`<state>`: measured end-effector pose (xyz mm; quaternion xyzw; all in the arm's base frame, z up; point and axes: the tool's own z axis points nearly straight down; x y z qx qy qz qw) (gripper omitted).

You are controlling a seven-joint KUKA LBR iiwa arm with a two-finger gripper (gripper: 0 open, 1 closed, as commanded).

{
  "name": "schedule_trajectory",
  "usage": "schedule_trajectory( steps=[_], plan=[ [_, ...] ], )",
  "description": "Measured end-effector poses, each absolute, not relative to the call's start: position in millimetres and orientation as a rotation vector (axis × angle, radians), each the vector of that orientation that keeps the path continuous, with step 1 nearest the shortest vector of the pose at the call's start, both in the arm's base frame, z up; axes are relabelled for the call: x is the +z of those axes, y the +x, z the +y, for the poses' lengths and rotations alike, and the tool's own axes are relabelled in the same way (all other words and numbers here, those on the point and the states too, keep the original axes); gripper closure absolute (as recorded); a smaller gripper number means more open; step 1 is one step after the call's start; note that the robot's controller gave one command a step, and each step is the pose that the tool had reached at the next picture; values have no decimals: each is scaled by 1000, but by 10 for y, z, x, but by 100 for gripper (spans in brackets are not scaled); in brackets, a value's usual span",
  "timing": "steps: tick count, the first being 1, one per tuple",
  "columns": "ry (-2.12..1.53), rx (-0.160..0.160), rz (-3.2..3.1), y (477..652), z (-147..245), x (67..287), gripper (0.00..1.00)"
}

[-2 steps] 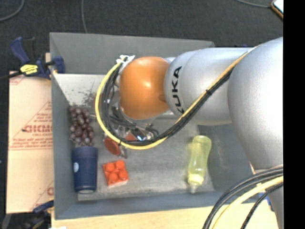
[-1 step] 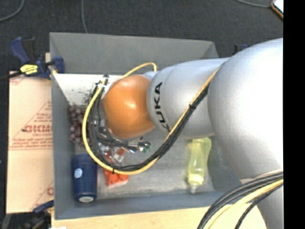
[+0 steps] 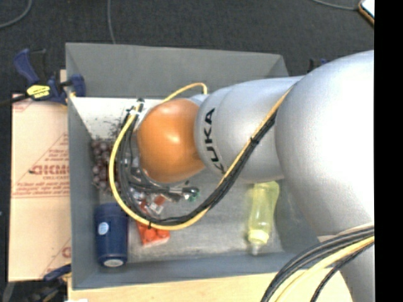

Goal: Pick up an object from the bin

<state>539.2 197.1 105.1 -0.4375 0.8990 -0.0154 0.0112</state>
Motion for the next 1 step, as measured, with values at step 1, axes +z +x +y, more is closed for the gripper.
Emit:
schedule_trajectory(
  steps=[1],
  plan=[
    [-1379,-53,2790,5313,1965,1040,100]
  ],
)
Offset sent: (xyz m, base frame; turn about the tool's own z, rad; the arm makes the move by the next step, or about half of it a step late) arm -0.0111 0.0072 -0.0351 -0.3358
